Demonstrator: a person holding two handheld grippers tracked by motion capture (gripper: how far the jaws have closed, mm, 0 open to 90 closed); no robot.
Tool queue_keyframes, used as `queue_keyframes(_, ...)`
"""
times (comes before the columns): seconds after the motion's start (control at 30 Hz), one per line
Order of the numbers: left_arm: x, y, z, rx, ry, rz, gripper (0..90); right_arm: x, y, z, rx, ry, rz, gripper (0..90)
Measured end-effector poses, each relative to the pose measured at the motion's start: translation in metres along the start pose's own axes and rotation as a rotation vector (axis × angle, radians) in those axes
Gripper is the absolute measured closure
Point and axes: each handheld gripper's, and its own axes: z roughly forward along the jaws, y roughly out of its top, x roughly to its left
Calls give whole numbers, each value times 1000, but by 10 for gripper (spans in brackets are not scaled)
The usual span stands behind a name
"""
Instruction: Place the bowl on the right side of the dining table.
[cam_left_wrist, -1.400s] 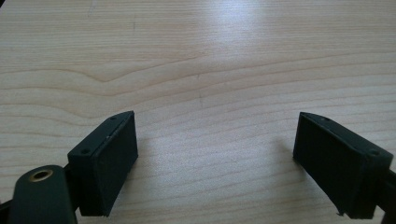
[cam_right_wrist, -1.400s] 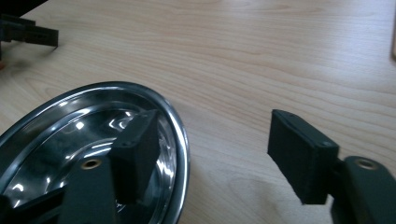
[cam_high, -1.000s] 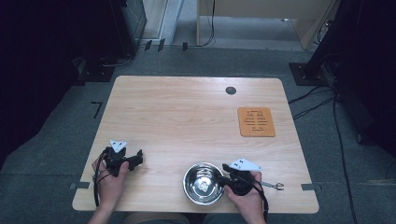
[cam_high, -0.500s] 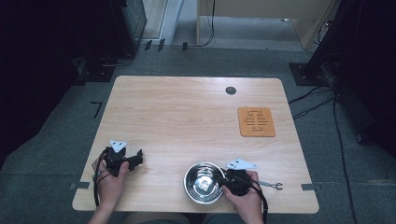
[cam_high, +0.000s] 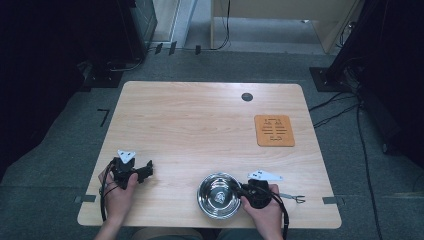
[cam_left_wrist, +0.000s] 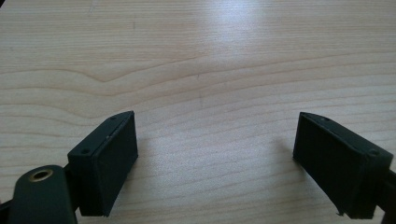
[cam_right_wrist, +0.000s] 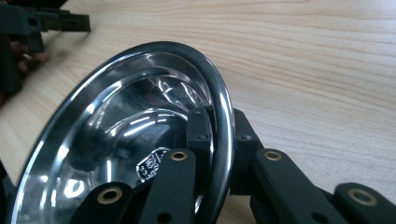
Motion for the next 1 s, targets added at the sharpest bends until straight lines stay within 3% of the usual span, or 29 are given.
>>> queue_keyframes(0.1, 0, 0, 0, 0, 0, 0, 135, -1, 1, -2, -7, 25, 30, 852)
queue_keyframes(0.37, 0, 0, 0, -1, 0, 0, 135, -3, 2, -5, -33, -3, 32, 852)
queue_keyframes(0.63, 0, 0, 0, 0, 0, -1, 135, -8, 2, -8, -45, -19, 67, 852)
queue_keyframes(1.0, 0, 0, 0, 0, 0, 0, 135, -19, 2, -13, -81, -5, 149, 851)
